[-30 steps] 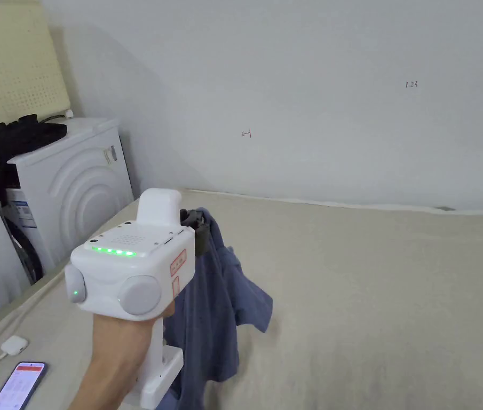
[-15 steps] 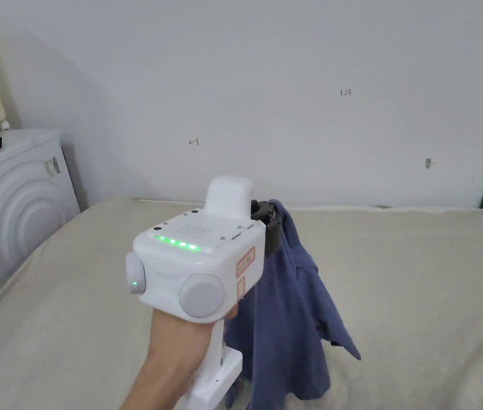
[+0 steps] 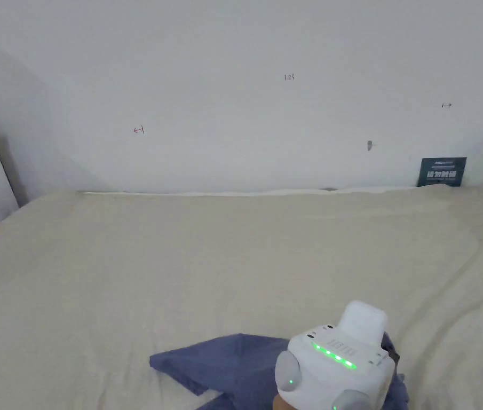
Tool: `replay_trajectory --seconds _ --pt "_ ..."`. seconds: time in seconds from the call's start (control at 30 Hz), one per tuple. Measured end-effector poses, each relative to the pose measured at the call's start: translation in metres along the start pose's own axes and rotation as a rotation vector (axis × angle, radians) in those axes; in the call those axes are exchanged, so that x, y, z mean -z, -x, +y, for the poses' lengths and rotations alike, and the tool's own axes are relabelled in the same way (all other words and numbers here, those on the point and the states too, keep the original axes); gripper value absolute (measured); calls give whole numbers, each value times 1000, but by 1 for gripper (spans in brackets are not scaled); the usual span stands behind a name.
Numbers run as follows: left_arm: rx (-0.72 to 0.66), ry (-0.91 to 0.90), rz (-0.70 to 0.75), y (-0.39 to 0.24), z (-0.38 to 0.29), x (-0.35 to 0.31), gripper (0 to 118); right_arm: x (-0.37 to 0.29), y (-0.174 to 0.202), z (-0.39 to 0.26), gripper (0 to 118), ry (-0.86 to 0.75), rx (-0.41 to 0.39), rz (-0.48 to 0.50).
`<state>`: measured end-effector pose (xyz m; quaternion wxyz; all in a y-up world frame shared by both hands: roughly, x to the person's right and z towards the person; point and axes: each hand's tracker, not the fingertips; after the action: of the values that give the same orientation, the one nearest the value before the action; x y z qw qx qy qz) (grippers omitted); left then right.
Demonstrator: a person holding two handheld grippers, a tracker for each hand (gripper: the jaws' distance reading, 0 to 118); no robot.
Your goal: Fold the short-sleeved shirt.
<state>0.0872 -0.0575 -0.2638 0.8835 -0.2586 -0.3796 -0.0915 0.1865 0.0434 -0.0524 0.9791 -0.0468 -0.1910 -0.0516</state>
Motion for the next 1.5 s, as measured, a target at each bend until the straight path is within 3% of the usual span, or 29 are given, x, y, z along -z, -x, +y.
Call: replay_trajectory --seconds 0.1,0.13,0.17,0.2,0.23,0.27,0.3,0.33,0.43,0.7,0.9,1.0,1.07,1.1,1.17,1.23,1.3,1.5 --pt "-46 14 34 -9 -20 14 3 1 -3 -2 1 10 -5 0" --pt "-51 24 33 -10 -25 17 9 1 -3 -3 1 11 -6 0" --pt "-71 41 36 -10 -29 20 28 1 -3 -3 1 12 -7 -1" --pt "-91 55 45 -8 -33 20 82 1 -4 -3 1 13 -6 -2" --pt "-99 68 32 -5 -35 21 118 2 -5 -4 1 15 -3 -1" --pt "-116 97 15 -1 -37 21 116 2 -5 -4 1 17 0 0" --pt "-198 3 -9 0 -42 13 117 2 -4 -5 1 18 1 3" --pt "-140 -9 34 3 -36 8 118 2 -4 -5 1 17 1 6" --pt "-140 -71 130 15 -22 -25 118 1 0 -4 1 6 5 19" --pt "-163 -499 435 54 16 -219 118 -21 32 17 1 -68 -35 99" --pt "-90 -569 562 69 1 -314 118 -36 62 39 1 -129 -75 165" --pt "-110 -619 701 76 -21 -343 118 -40 68 48 1 -144 -100 198" --pt "-149 -605 675 86 -32 -356 112 -43 71 53 1 -155 -102 196" --pt "-167 -596 666 89 -37 -362 89 -45 73 56 1 -157 -101 203" --pt "-188 -629 713 90 -47 -367 0 -49 76 59 1 -158 -98 217" --pt "-208 -586 784 98 -49 -368 0 -53 80 59 1 -165 -103 220" --pt "-230 -568 697 102 -52 -366 0 -59 84 58 1 -169 -112 221" --pt "-184 -553 733 92 -50 -363 0 -64 85 55 1 -165 -110 218"
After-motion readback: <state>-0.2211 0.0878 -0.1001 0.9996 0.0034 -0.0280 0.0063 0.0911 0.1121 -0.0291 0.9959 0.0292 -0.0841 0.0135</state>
